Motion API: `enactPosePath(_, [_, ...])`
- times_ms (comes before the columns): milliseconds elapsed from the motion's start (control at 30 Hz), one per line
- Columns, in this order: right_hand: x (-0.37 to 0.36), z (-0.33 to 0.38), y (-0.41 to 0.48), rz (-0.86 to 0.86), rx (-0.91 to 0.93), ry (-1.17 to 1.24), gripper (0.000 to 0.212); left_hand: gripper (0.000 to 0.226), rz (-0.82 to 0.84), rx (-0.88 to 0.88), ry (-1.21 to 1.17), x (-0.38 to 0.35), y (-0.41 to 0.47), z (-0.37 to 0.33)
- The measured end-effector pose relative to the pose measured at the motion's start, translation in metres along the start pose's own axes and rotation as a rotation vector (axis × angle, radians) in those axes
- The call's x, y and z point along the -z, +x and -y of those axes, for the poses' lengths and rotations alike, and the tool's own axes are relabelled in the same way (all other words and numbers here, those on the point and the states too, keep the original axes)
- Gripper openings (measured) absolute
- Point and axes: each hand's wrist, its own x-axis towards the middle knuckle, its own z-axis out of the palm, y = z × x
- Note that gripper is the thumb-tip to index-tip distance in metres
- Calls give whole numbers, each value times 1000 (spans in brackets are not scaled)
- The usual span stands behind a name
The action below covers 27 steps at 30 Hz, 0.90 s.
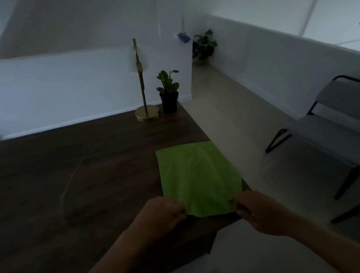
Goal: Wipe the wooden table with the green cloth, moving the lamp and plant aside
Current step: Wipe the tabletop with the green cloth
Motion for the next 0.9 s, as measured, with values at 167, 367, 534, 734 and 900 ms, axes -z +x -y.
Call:
enactPosePath(167, [10, 22, 47, -21, -163, -29, 62, 50, 34, 13, -73, -12, -16, -24])
enactPosePath(367, [-59, 69, 98, -44, -306, -119, 88, 55, -256, 409, -158, -15, -9, 14])
enactPosePath(534, [-58, 64, 64, -59, -120, -148, 72, 57, -223, 577, -168, -28, 7, 42])
enactPosePath(734, [-29, 5, 124, -144, -471, -158, 57, 55, -262, 601, -28, -34, 11, 42])
enactPosePath(900, [-62, 83, 148, -11, -317, -182, 78, 65, -309, 612, -61, -35, 12, 41])
